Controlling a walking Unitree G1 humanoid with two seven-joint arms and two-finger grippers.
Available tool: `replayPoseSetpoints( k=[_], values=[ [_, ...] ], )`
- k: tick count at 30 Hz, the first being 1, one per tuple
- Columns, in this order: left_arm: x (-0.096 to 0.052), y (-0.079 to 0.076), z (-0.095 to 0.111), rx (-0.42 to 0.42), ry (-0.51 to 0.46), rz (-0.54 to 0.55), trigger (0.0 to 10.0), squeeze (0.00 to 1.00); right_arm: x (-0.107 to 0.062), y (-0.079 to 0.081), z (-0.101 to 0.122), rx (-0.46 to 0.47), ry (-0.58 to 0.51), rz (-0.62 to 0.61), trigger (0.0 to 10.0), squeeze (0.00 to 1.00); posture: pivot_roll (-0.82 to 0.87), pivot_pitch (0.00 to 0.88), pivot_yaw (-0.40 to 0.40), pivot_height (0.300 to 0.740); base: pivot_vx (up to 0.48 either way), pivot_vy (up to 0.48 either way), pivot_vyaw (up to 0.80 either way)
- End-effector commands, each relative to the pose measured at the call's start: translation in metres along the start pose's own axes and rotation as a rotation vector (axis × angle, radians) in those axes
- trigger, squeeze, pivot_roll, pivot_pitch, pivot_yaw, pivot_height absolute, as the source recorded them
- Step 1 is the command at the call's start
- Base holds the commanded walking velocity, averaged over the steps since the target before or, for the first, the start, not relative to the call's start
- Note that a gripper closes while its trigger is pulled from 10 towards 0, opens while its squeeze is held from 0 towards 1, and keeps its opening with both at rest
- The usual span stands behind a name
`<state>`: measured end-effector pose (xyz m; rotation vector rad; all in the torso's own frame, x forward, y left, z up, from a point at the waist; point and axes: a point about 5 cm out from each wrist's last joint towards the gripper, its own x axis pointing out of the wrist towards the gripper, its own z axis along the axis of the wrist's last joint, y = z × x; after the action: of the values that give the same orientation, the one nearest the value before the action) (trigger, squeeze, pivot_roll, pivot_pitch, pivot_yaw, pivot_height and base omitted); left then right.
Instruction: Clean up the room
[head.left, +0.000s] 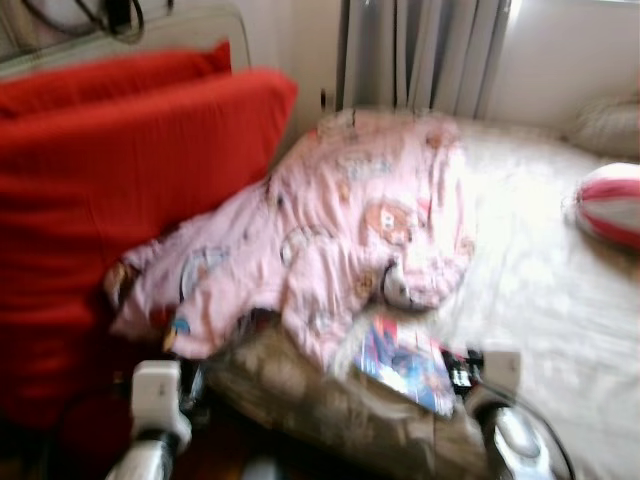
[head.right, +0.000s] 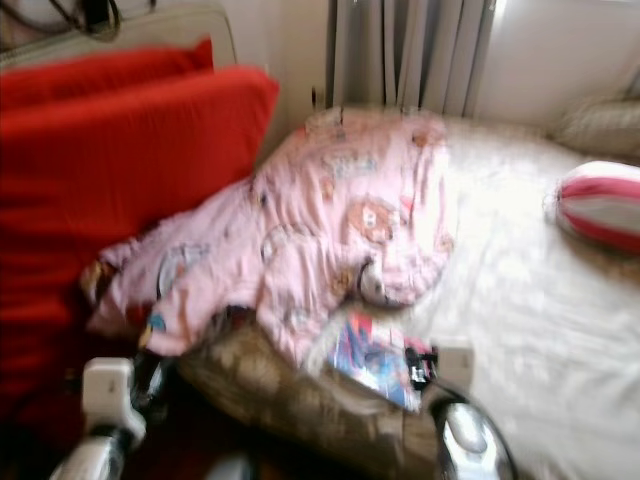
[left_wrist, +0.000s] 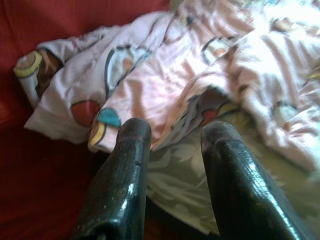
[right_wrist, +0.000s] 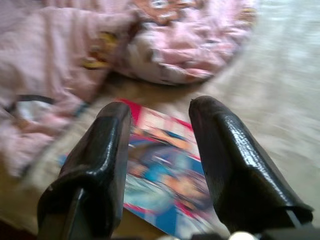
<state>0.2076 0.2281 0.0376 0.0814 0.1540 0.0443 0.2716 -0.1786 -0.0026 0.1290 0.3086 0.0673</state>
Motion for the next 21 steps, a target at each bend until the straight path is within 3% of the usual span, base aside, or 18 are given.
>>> replayPoseSetpoints(
  k=[1,6,16,21],
  values=[
    [0.001,-0.003,0.003,0.002,-0.008,-0.008,10.0,0.00,-0.002,-0.008,-0.003,0.008,0.028,-0.035,10.0,0.00,0.11,0.000,-0.003,0.632,0.000,0.000,0.00],
    [0.002,-0.001,0.008,0.007,-0.018,-0.015,10.0,0.00,0.007,-0.010,0.000,0.060,0.076,-0.097,10.0,0.00,0.13,0.000,-0.002,0.632,0.000,0.000,0.00],
    [0.006,0.004,0.013,0.021,-0.031,-0.013,10.0,0.00,0.015,-0.015,0.014,0.067,0.049,-0.144,10.0,0.00,0.13,0.000,0.003,0.632,0.000,0.000,0.00],
    [0.009,0.000,0.014,0.016,-0.032,-0.026,10.0,0.00,0.012,-0.016,0.009,0.065,0.053,-0.141,10.0,0.00,0.13,0.000,0.004,0.632,0.275,0.000,0.00]
  ],
)
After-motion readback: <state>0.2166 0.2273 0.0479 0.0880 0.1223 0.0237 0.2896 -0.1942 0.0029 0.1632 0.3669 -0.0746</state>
